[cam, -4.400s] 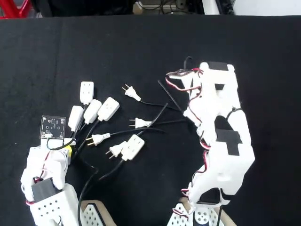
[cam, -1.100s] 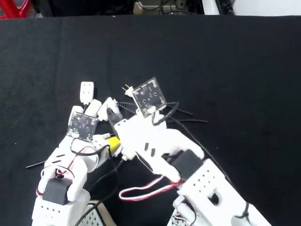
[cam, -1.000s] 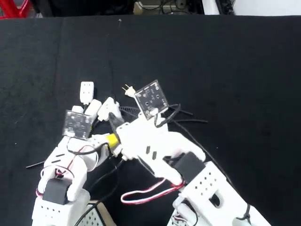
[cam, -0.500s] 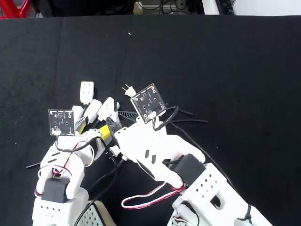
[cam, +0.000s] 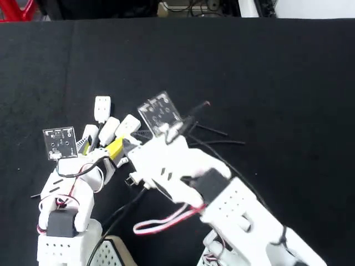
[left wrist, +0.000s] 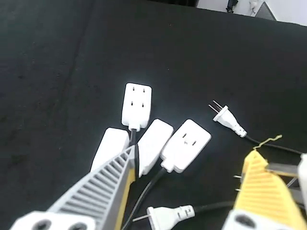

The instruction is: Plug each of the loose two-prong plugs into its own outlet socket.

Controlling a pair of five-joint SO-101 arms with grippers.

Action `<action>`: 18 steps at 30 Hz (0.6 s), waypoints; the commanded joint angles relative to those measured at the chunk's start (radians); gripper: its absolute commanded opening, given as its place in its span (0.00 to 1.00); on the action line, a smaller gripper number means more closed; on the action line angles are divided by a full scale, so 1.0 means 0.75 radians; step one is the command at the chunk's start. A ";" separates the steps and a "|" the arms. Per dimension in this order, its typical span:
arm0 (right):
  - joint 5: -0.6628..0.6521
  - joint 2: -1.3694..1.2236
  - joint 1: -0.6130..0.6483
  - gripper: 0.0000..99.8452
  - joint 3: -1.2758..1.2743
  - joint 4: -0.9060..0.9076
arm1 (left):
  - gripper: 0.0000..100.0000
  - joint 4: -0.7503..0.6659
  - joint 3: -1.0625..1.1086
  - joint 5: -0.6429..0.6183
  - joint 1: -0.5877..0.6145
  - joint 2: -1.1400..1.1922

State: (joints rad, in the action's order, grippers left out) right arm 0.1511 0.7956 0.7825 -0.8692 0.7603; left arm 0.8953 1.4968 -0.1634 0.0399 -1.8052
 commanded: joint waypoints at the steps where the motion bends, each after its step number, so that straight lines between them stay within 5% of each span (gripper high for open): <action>1: -0.049 -0.116 0.025 0.01 0.060 0.078 | 0.35 -0.055 -0.114 -0.025 0.026 -0.014; 10: -0.113 -0.130 0.113 0.01 0.197 0.356 | 0.35 -0.121 -0.077 -0.027 0.085 -0.014; 18: -0.164 -0.130 -0.023 0.01 0.234 0.374 | 0.35 -0.108 -0.075 -0.025 0.095 -0.014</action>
State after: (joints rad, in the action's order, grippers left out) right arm 0.0483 0.7112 0.7887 -0.7050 1.0150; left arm 0.8692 1.4968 -0.1634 0.0875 -1.8036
